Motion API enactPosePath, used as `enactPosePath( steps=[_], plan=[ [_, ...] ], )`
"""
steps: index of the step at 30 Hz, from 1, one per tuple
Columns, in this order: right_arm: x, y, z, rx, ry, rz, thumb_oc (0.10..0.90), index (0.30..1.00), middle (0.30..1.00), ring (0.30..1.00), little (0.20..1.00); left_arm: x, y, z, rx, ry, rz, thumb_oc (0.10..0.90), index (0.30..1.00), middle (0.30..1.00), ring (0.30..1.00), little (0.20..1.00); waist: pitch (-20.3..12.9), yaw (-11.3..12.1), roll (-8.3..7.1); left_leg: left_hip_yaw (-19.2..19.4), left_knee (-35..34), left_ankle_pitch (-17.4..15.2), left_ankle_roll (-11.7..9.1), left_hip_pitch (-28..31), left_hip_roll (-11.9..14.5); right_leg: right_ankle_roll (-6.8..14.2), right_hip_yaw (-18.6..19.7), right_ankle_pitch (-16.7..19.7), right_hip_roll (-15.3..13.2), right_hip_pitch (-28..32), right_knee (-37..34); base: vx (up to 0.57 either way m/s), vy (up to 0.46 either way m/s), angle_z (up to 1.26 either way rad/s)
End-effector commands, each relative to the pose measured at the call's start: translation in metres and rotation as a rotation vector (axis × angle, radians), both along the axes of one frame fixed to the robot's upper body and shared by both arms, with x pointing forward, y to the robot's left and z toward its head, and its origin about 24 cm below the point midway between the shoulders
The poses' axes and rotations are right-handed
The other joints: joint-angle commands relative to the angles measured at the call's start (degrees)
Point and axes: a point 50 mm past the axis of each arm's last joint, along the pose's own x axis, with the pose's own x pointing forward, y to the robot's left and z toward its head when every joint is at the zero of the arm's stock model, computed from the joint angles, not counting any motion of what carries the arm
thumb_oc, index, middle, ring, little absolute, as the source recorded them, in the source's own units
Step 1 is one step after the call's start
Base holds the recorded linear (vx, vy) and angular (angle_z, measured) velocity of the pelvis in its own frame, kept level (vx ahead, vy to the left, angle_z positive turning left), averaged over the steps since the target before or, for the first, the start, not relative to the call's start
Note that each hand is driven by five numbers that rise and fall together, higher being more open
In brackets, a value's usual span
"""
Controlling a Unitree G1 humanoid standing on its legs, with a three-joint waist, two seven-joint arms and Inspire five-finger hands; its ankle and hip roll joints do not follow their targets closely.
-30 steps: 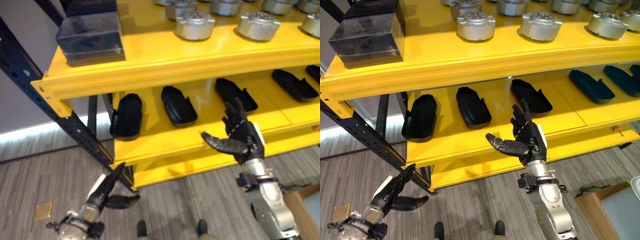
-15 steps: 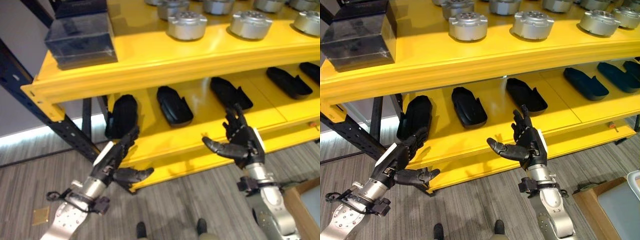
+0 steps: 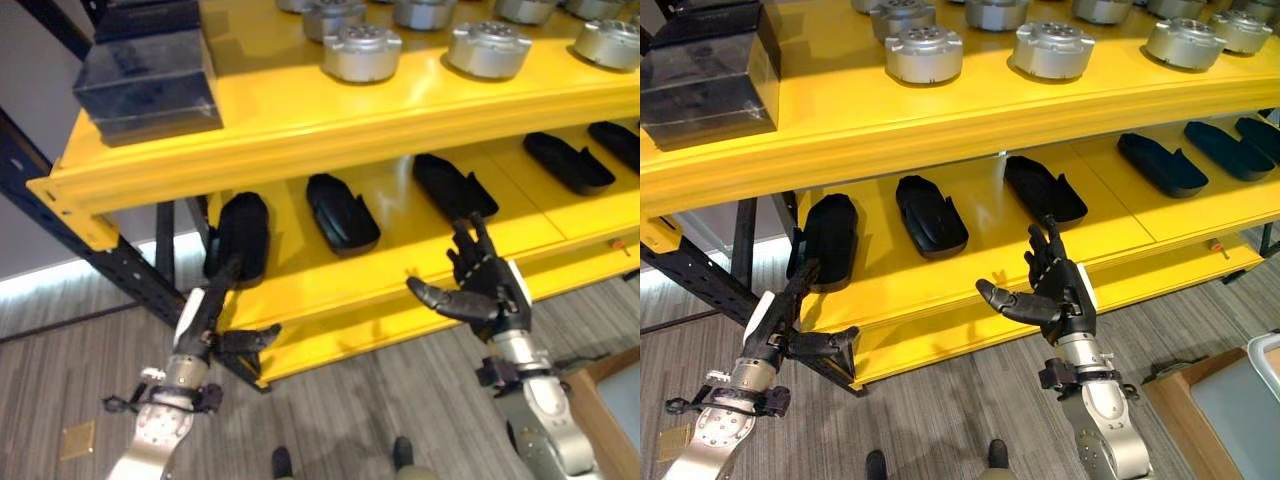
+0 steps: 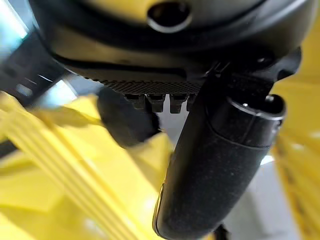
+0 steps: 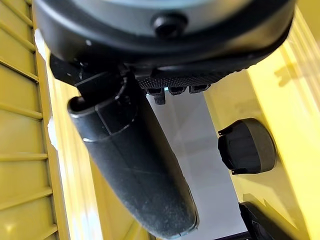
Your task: Move parts from the plastic box to the shelf.
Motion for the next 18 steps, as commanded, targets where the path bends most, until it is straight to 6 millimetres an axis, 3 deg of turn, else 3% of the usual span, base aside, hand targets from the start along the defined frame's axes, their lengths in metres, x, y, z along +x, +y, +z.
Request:
enactPosePath(
  steps=[1, 10, 13, 18],
  plan=[
    [0.009, 0.002, 0.061, 0.037, -0.337, 0.014, 0.900, 1.000, 1.000, 1.000, 1.000, 0.034, -0.001, 0.063, 0.105, -0.334, 0.017, 0.900, 1.000, 1.000, 1.000, 1.000, -1.67, -1.54, -1.33, 2.04, -0.17, -3.00, 2.16, 4.12, -0.76, -0.33, 0.66, -1.86, 0.32, 2.17, 1.81, 0.00, 0.000, 0.00],
    [0.014, 0.009, 0.067, 0.041, -0.358, 0.007, 0.900, 1.000, 1.000, 1.000, 1.000, 0.072, -0.019, 0.090, 0.176, -0.494, 0.110, 0.900, 1.000, 1.000, 1.000, 1.000, -1.08, -2.61, -1.81, 2.90, -0.17, -2.29, 1.94, 3.36, -0.34, -0.48, 1.67, -1.44, 0.65, 0.40, 2.28, -0.01, -0.005, -0.03],
    [0.015, 0.011, 0.068, 0.042, -0.364, 0.004, 0.900, 1.000, 1.000, 1.000, 1.000, 0.075, -0.023, 0.095, 0.158, -0.522, 0.117, 0.900, 1.000, 1.000, 1.000, 1.000, -0.82, -2.73, -1.80, 3.01, -0.17, -2.21, 1.94, 3.24, -0.27, -0.53, 1.79, -1.48, 0.73, 0.11, 2.51, -0.01, -0.007, -0.10],
    [0.015, 0.011, 0.074, 0.033, -0.391, -0.014, 0.900, 1.000, 1.000, 1.000, 1.000, 0.075, -0.030, 0.121, 0.109, -0.641, 0.111, 0.900, 1.000, 1.000, 1.000, 1.000, -0.14, -3.00, -1.83, 3.39, -0.17, -2.02, 1.85, 2.96, 0.04, -0.70, 2.34, -1.44, 1.04, -0.63, 2.86, 0.00, -0.016, -0.07]
  ],
)
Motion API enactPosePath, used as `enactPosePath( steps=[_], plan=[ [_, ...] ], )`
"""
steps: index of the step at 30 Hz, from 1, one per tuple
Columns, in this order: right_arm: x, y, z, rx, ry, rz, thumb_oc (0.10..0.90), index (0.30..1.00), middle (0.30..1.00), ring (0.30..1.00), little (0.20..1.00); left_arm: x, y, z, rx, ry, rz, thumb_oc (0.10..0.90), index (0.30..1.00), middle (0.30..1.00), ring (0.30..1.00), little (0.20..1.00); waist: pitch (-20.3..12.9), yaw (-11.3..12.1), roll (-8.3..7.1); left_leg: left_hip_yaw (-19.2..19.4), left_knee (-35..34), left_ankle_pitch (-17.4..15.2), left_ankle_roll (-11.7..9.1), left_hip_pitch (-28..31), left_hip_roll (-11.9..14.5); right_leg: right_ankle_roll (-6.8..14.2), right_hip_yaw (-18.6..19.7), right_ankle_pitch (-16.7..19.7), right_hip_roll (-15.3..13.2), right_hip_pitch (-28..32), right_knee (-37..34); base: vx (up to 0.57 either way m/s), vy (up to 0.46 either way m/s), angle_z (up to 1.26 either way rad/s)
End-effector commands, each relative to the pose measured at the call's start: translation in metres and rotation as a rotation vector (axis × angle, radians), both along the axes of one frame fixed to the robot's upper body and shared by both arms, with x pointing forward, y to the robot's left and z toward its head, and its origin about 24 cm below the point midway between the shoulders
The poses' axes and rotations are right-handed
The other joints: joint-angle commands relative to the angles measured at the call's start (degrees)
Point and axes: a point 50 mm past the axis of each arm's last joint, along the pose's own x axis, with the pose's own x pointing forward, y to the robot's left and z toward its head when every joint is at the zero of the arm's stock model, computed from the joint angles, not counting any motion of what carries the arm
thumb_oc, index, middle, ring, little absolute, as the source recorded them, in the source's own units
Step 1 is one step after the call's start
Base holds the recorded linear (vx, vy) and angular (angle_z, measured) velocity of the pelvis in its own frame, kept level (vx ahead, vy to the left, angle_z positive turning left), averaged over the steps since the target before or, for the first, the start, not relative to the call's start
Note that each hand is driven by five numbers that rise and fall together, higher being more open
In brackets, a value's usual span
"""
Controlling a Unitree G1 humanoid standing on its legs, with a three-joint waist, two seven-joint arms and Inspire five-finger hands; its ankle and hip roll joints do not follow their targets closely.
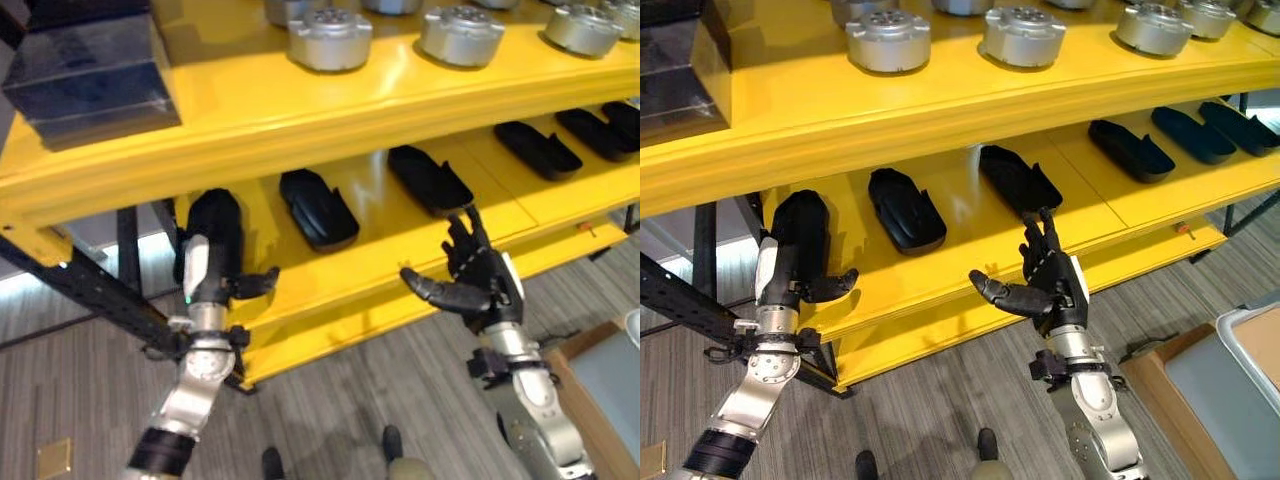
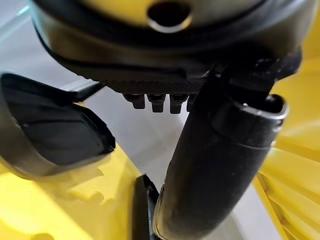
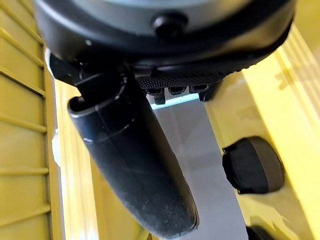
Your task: Move parts from the plastic box to the shelf.
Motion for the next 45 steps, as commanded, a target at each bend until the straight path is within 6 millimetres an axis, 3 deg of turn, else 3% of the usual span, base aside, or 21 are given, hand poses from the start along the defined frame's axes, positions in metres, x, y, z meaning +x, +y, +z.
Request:
enactPosePath(
  steps=[1, 21, 32, 45],
  plan=[
    [0.008, 0.000, 0.068, 0.005, -0.372, 0.000, 0.900, 1.000, 1.000, 1.000, 1.000, 0.014, 0.000, 0.075, 0.034, -0.349, -0.007, 0.900, 1.000, 1.000, 1.000, 1.000, -0.10, 0.15, -0.05, 1.68, -0.38, -2.10, 1.90, 3.87, -0.07, -0.75, 0.76, -2.06, 0.91, 1.59, 2.45, 0.01, -0.020, -0.03],
    [0.012, 0.005, 0.076, -0.015, -0.405, 0.008, 0.900, 1.000, 1.000, 1.000, 1.000, 0.010, 0.032, 0.100, 0.141, -0.478, 0.218, 0.900, 1.000, 1.000, 1.000, 1.000, 0.97, 0.63, -0.87, 1.42, -0.38, -2.16, 1.82, 3.08, 0.04, -0.88, 0.35, -2.27, 1.25, 0.65, 2.76, 0.00, -0.001, 0.00],
    [0.010, 0.007, 0.078, -0.020, -0.412, 0.018, 0.900, 1.000, 1.000, 1.000, 1.000, 0.000, 0.061, 0.088, 0.137, -0.432, 0.361, 0.900, 1.000, 1.000, 1.000, 1.000, 2.38, 1.50, -1.74, 1.25, -0.38, -2.50, 1.76, 2.90, 0.21, -0.89, 0.30, -2.47, 1.43, 0.46, 2.51, 0.00, 0.000, 0.00],
    [0.005, 0.001, 0.076, -0.012, -0.402, -0.008, 0.900, 1.000, 1.000, 1.000, 1.000, 0.000, 0.070, 0.060, -0.097, -0.341, 0.407, 0.900, 1.000, 1.000, 1.000, 1.000, 3.74, 1.79, -2.80, 1.25, -0.38, -2.13, 1.76, 2.11, 0.39, -0.99, 0.45, -2.14, 1.79, -0.28, 2.37, 0.00, 0.000, 0.00]
  ],
)
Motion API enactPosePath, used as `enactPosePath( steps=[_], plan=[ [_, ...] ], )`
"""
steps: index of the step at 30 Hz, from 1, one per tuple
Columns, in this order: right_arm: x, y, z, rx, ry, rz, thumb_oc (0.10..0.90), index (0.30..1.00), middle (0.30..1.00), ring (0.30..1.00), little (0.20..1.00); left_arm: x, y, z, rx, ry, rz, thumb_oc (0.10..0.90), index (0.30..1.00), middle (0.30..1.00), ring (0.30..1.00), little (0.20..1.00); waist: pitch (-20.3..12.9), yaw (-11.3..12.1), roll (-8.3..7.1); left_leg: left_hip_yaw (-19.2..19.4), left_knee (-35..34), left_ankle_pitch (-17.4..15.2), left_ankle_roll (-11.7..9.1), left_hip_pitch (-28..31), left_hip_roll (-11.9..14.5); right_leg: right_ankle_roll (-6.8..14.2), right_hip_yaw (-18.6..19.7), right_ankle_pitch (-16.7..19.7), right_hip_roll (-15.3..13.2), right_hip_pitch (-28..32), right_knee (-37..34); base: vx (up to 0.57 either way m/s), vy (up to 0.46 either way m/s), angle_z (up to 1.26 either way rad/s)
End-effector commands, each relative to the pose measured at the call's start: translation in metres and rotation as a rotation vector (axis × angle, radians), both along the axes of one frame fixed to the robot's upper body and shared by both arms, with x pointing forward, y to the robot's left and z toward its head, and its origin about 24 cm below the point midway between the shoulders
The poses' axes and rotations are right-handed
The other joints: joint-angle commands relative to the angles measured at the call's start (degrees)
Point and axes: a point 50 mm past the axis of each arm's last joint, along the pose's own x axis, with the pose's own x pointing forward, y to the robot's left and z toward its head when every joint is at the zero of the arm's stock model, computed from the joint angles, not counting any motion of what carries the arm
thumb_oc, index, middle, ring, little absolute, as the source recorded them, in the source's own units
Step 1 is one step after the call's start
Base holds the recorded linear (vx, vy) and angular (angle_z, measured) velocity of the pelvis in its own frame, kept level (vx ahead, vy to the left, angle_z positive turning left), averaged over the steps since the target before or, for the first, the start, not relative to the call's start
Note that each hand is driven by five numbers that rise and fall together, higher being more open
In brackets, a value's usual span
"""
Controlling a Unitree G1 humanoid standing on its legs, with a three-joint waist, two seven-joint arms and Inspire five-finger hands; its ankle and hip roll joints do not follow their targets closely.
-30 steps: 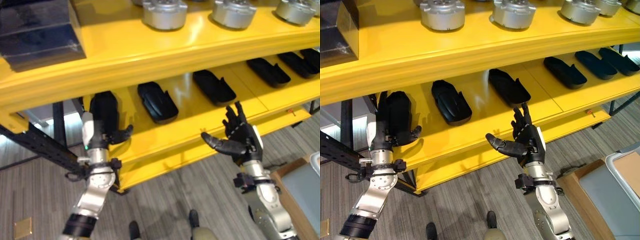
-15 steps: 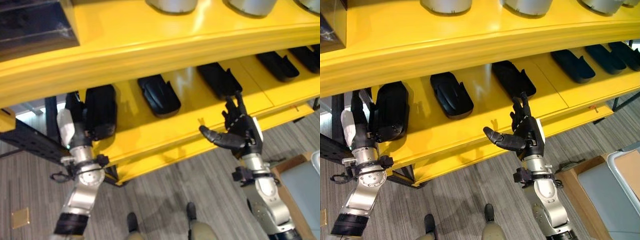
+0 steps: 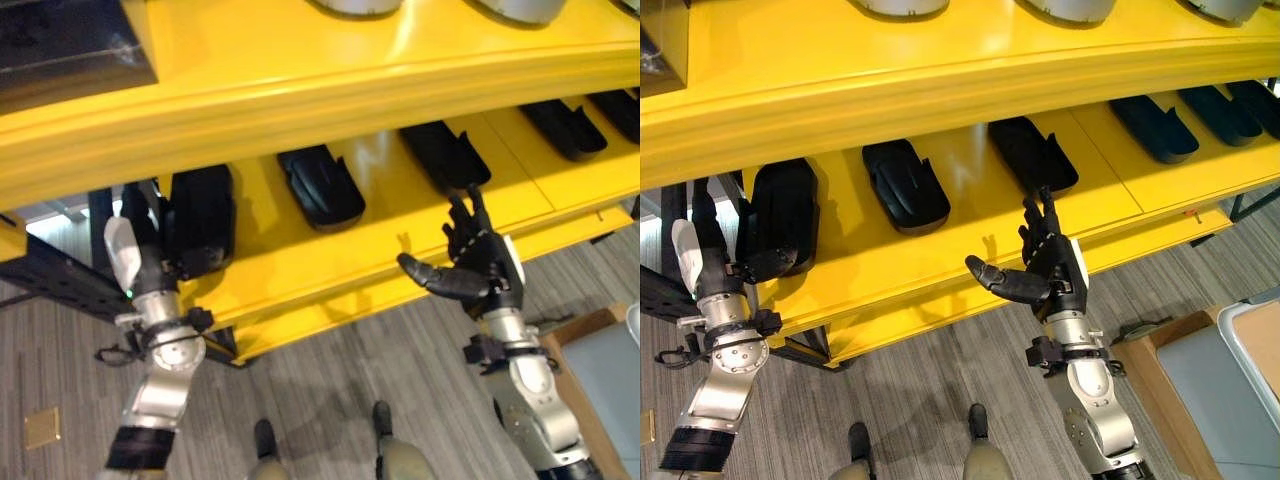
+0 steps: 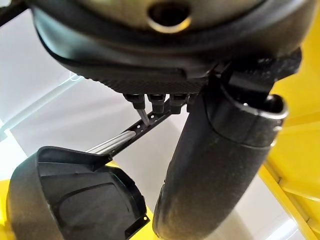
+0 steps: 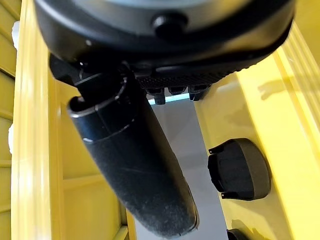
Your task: Move parts from the plastic box to the shelf.
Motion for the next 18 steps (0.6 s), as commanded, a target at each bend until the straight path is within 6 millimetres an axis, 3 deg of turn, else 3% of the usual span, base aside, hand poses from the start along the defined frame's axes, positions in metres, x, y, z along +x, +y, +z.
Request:
enactPosePath(
  steps=[1, 18],
  plan=[
    [-0.005, -0.005, 0.060, 0.019, -0.330, -0.012, 0.900, 1.000, 1.000, 1.000, 1.000, 0.008, 0.026, 0.025, -0.131, -0.167, 0.108, 0.900, 1.000, 1.000, 1.000, 1.000, -1.25, 0.21, -0.59, 0.93, -0.39, -1.85, 2.07, 3.84, 0.30, -1.17, 0.39, -1.81, 1.72, 1.58, 2.37, 0.00, 0.000, 0.00],
    [-0.011, -0.005, 0.057, 0.019, -0.316, -0.018, 0.900, 1.000, 1.000, 1.000, 1.000, 0.009, 0.031, -0.009, -0.575, -0.157, 0.043, 0.900, 1.000, 1.000, 1.000, 1.000, -0.30, 0.60, -2.33, 0.74, -0.39, -1.75, 2.16, 3.38, 0.51, -1.19, 0.62, -1.58, 1.97, 0.90, 2.28, 0.00, 0.000, 0.00]
  ],
)
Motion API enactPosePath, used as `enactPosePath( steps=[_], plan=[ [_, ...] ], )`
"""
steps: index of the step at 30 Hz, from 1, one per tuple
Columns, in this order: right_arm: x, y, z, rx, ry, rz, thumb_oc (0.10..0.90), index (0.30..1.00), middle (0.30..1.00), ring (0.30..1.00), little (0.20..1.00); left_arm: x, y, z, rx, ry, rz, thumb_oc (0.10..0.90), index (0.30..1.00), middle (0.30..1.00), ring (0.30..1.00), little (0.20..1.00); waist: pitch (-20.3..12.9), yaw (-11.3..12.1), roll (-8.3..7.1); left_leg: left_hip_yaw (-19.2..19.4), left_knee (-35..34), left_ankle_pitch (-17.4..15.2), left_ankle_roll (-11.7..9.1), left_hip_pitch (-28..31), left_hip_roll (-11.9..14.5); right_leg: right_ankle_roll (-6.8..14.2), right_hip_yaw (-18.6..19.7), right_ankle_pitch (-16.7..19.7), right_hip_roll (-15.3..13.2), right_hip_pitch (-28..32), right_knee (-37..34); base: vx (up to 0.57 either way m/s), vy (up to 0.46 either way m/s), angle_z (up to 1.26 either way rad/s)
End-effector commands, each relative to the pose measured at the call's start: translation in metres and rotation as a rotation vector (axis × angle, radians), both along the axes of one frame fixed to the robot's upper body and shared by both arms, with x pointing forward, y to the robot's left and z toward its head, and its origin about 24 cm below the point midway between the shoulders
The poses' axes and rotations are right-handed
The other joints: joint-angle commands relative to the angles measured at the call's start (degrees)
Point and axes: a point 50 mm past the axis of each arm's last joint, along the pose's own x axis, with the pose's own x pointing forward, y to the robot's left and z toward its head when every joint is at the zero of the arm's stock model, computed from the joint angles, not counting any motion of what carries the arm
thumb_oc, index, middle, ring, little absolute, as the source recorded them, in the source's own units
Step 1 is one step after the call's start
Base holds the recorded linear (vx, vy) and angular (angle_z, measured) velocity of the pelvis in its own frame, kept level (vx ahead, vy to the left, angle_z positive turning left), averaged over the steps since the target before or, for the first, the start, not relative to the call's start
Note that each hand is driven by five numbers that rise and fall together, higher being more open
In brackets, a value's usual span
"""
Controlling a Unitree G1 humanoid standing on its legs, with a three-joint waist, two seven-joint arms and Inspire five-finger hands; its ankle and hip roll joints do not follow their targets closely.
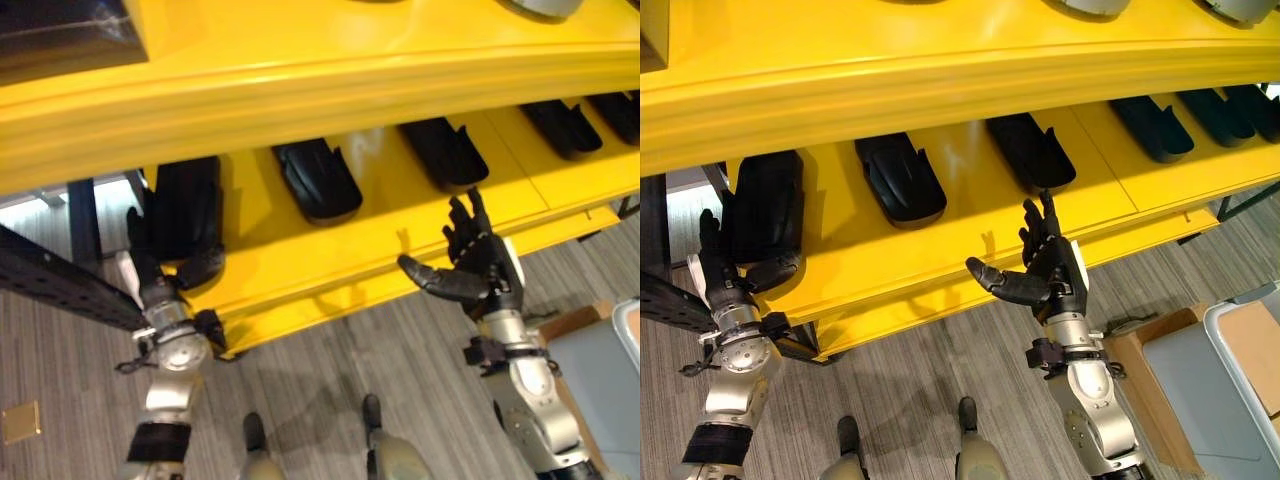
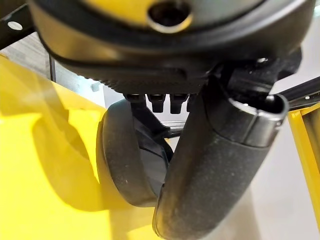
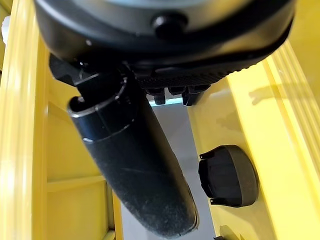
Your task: Move parts from the plastic box to the shelf.
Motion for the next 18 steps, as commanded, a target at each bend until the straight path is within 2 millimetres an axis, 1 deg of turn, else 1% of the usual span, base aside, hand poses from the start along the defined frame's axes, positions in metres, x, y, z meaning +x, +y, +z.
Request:
enactPosePath(
  steps=[1, 5, 10, 13, 18],
  plan=[
    [-0.010, -0.005, 0.059, 0.019, -0.322, -0.019, 0.900, 1.000, 1.000, 1.000, 1.000, 0.001, 0.028, 0.020, -0.058, -0.124, 0.104, 0.900, 1.000, 1.000, 1.000, 1.000, -1.40, 0.55, -0.34, 0.68, -0.40, -1.92, 2.43, 4.13, -0.27, -1.04, 0.56, -1.65, 1.21, 1.69, 2.21, 0.00, 0.000, 0.00],
    [-0.011, -0.006, 0.058, 0.022, -0.321, -0.029, 0.900, 1.000, 1.000, 1.000, 1.000, -0.003, 0.032, 0.015, -0.078, -0.110, 0.124, 0.900, 1.000, 1.000, 1.000, 1.000, -1.25, 0.72, -0.58, 0.65, -0.40, -1.93, 2.42, 4.08, -0.29, -1.09, 0.55, -1.66, 1.24, 1.81, 2.06, 0.00, 0.000, 0.00],
    [-0.012, -0.007, 0.057, 0.018, -0.319, -0.036, 0.900, 1.000, 1.000, 1.000, 1.000, -0.005, 0.032, 0.015, -0.067, -0.109, 0.122, 0.900, 1.000, 1.000, 1.000, 1.000, -1.24, 0.83, -0.63, 0.50, -0.40, -2.07, 2.44, 4.22, -0.29, -1.16, 0.30, -1.75, 1.23, 2.04, 2.01, 0.00, 0.000, 0.00],
    [-0.012, -0.007, 0.057, 0.018, -0.317, -0.034, 0.900, 1.000, 1.000, 1.000, 1.000, -0.005, 0.031, 0.016, -0.061, -0.115, 0.116, 0.900, 1.000, 1.000, 1.000, 1.000, -1.35, 0.87, -0.54, 0.56, -0.40, -2.14, 2.42, 4.30, -0.30, -1.17, 0.23, -1.77, 1.23, 2.14, 1.99, 0.00, 0.000, 0.00],
    [-0.011, -0.007, 0.057, 0.018, -0.316, -0.039, 0.900, 1.000, 1.000, 1.000, 1.000, -0.004, 0.026, 0.024, -0.046, -0.152, 0.092, 0.900, 1.000, 1.000, 1.000, 1.000, -1.44, 0.79, -0.16, 0.54, -0.40, -2.37, 2.49, 4.59, -0.40, -1.19, 0.22, -1.91, 1.15, 2.42, 1.98, 0.00, 0.000, 0.00]
  ],
)
